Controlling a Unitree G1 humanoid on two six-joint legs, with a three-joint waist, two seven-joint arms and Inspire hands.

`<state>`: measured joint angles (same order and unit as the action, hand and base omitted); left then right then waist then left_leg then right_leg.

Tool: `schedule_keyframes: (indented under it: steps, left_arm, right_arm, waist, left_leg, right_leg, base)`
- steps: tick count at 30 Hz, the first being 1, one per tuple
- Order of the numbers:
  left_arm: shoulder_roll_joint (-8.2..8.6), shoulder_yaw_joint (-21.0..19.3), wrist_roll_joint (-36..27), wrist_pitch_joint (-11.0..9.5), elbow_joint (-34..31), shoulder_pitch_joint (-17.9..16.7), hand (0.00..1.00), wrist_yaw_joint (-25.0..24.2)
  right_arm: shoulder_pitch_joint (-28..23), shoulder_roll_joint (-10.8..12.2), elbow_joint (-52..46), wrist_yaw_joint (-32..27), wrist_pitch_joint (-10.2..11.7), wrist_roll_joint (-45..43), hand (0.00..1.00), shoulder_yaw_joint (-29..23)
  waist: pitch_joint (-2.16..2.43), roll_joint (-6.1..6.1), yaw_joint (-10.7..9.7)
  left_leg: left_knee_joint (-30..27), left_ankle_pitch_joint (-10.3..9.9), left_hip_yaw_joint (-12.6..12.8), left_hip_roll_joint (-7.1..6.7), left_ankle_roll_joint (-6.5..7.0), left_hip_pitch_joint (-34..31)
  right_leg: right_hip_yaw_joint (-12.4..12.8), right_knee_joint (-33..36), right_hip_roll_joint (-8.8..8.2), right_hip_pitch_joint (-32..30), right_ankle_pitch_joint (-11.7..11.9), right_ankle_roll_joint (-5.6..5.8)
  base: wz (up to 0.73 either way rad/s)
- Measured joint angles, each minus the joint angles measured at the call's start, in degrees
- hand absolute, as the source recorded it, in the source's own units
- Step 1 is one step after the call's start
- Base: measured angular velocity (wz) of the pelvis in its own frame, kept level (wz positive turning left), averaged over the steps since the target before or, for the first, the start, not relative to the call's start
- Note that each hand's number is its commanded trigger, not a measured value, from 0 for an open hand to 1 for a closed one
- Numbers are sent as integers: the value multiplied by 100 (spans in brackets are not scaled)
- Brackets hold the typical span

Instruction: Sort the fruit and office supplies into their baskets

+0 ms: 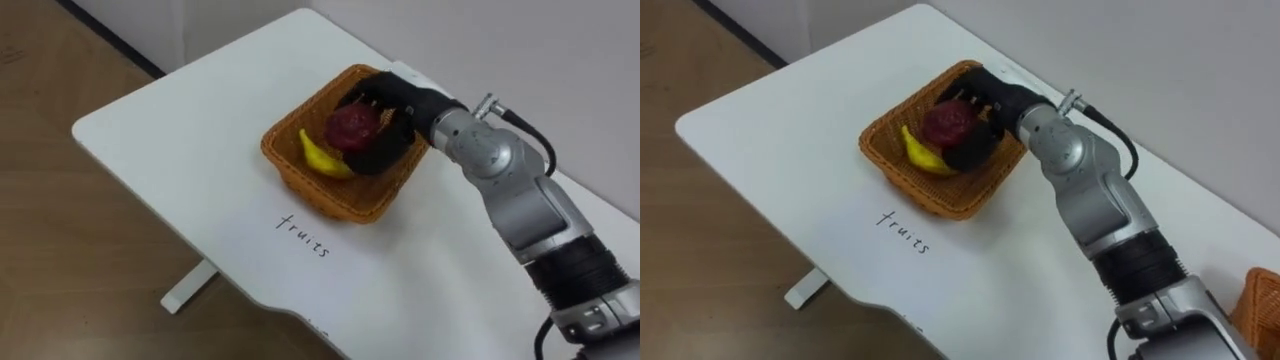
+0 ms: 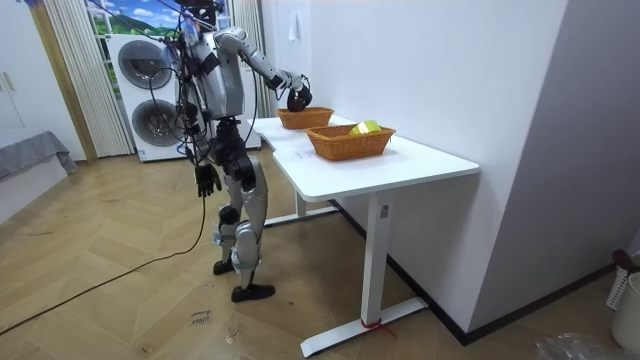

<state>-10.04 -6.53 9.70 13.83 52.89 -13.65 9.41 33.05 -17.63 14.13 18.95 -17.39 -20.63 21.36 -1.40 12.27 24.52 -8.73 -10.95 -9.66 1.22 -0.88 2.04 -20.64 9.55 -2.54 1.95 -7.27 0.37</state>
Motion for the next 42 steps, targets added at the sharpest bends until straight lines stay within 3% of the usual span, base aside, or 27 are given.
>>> schedule_keyframes:
  steps: [7,24,32,33,35,36,42]
  left_arm:
    - [0,1,1,5,-1,-1,0,41]
    - [27,1,130,95,-352,43,0,2]
    - [12,1,117,122,-273,248,0,50]
    - [12,2,116,116,-233,282,0,50]
    - [31,2,116,113,-133,360,0,49]
    - [31,2,115,110,-130,377,0,49]
    - [31,-6,114,54,-274,421,0,9]
  right_arm:
    - [21,13,329,-4,-23,-17,0,5]
    - [28,10,295,0,-23,39,0,-39]
    - [50,0,292,-238,-17,288,0,-570]
    - [50,3,292,-271,-15,366,0,-622]
    - [62,0,280,-407,35,624,0,-756]
    - [63,-6,260,-457,39,711,0,-783]
    - [59,-44,-313,-931,130,1169,0,-1252]
  waist:
    - [11,21,109]
    - [3,6,5]
    - [13,-162,-306]
    - [21,-179,-327]
    - [84,-224,-405]
    - [83,-240,-433]
    - [99,-431,-929]
  left_leg:
    - [-5,1,-7,-2,1,1]
    - [-72,1,-5,-18,1,-47]
    - [-78,1,43,-19,1,-39]
    - [-78,1,61,-18,1,-36]
    - [-76,2,204,-16,4,-24]
    - [-82,3,230,-14,5,-10]
    - [-41,5,458,16,9,64]
  right_leg:
    - [-12,3,-3,0,-1,0]
    - [-1,-3,-20,-13,-1,0]
    - [33,6,-23,-14,0,-3]
    - [56,7,-23,-15,1,-3]
    - [177,14,-24,-43,2,-5]
    - [199,13,-23,-45,2,-6]
    - [357,23,1,-80,12,-17]
  base:
    - [0]
    - [0]
    - [-1]
    - [-10]
    - [-18]
    - [-18]
    - [-15]
